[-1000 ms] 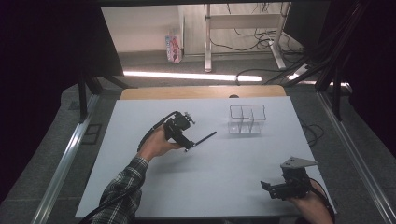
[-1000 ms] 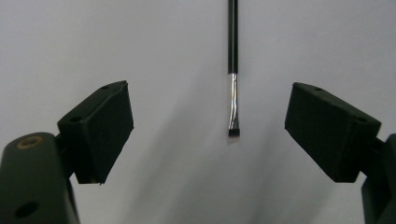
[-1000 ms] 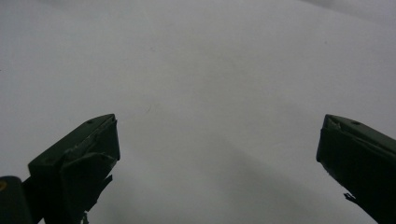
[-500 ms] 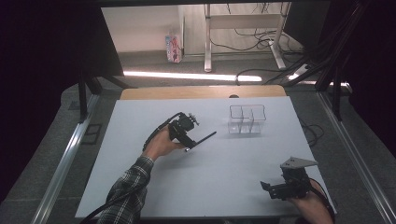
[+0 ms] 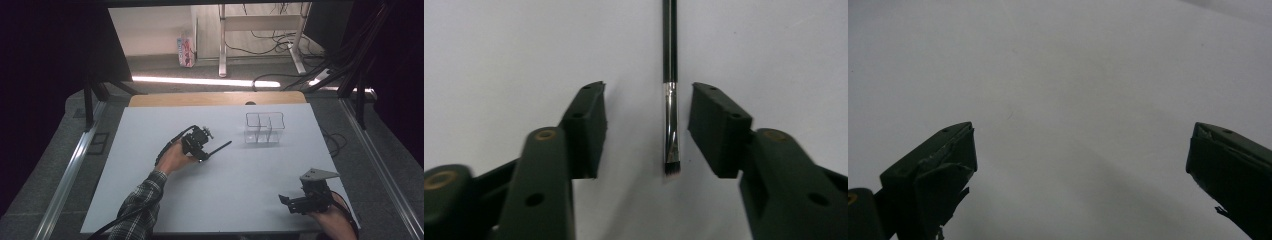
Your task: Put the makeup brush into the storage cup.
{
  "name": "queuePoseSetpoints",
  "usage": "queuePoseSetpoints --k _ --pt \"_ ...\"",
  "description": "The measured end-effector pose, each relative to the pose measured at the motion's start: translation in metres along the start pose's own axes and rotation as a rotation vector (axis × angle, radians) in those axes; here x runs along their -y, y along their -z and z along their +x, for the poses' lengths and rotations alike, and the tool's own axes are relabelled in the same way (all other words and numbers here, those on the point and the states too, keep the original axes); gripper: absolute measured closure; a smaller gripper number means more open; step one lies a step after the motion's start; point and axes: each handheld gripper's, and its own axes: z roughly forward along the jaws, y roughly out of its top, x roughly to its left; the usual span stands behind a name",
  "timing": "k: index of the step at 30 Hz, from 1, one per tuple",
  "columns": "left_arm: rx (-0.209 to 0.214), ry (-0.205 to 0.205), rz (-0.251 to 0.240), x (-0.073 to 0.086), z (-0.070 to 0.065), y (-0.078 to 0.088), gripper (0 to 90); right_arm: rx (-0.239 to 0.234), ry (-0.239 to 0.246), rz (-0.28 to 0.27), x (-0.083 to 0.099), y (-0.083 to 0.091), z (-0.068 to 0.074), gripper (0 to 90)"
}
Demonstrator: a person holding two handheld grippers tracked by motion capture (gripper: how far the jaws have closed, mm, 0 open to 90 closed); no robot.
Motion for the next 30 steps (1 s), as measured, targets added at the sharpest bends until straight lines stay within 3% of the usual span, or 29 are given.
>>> queuePoseSetpoints --k 3,7,10,13,21,30 --pt "0.017 -0.008 0.007 0.002 0.001 -0.002 58.3 -0.002 -0.002 0.002 0.000 0.000 0.000 0.1" --pt "0.055 0.018 0.001 0.004 0.003 -0.002 68.5 -0.002 0.001 0.002 0.000 0.000 0.000 0.2" --pt "0.076 0.048 0.004 0.004 0.006 -0.002 82.1 -0.002 0.002 0.001 0.000 0.000 0.000 0.2" --pt "0.094 0.068 -0.004 0.005 0.008 -0.002 83.5 -0.002 0.001 0.003 0.000 0.000 0.001 0.3" --pt "0.069 0.052 -0.016 0.006 0.006 0.001 83.8 -0.004 0.003 0.004 0.000 0.000 0.001 0.4" --pt "0.080 0.030 -0.078 0.011 0.004 0.022 83.9 -0.007 0.003 0.002 0.000 0.000 0.000 0.4"
